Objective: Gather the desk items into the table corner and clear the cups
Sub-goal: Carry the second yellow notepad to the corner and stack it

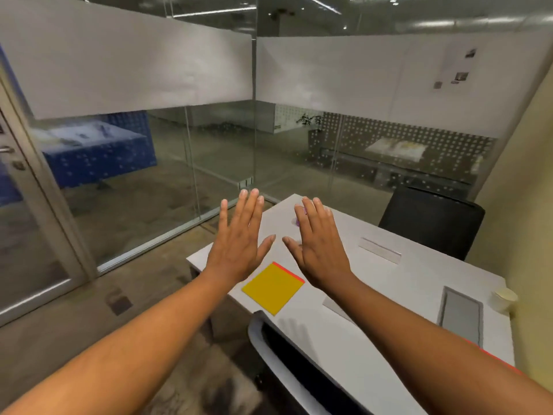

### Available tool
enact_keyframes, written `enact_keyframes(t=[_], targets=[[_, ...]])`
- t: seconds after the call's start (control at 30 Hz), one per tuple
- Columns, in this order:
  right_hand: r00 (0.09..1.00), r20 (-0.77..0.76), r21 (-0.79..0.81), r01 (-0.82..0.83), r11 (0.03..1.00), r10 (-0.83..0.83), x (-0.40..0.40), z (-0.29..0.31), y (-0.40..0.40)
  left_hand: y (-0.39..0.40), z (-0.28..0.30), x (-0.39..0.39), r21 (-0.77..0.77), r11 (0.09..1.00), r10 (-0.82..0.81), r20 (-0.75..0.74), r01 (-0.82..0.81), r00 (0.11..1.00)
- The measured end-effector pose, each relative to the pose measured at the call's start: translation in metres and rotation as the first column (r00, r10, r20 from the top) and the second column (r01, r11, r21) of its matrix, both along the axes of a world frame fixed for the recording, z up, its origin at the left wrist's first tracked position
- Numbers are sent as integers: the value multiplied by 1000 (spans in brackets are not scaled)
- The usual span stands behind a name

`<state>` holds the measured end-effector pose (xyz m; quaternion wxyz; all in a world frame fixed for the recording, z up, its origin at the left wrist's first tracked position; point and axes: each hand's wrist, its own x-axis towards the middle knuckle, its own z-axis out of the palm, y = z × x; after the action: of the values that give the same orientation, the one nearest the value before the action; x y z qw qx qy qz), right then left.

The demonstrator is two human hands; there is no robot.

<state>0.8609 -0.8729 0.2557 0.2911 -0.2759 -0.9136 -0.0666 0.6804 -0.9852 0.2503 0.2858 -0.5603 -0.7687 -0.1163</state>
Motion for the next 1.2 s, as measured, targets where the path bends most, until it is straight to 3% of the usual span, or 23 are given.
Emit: enact_keyframes(t=[0.5, 0.73, 0.97, 1.2], targets=[[956, -14, 14, -293, 956, 293, -315, -27, -153, -205, -32, -273, 48, 961, 268, 94, -273, 959], [944, 31, -78, -327, 942, 330, -405, -70, -209, -276, -62, -355, 2, 932, 361, 113, -363, 926], [923, 106, -130, -355, 926, 369, -483, -104, -222, -296, -104, -414, -29, 904, 423, 205, -426, 883], [906, 128, -180, -379, 908, 403, -581, -136, -187, -267, -139, -491, -115, 887, 463, 210, -448, 861]])
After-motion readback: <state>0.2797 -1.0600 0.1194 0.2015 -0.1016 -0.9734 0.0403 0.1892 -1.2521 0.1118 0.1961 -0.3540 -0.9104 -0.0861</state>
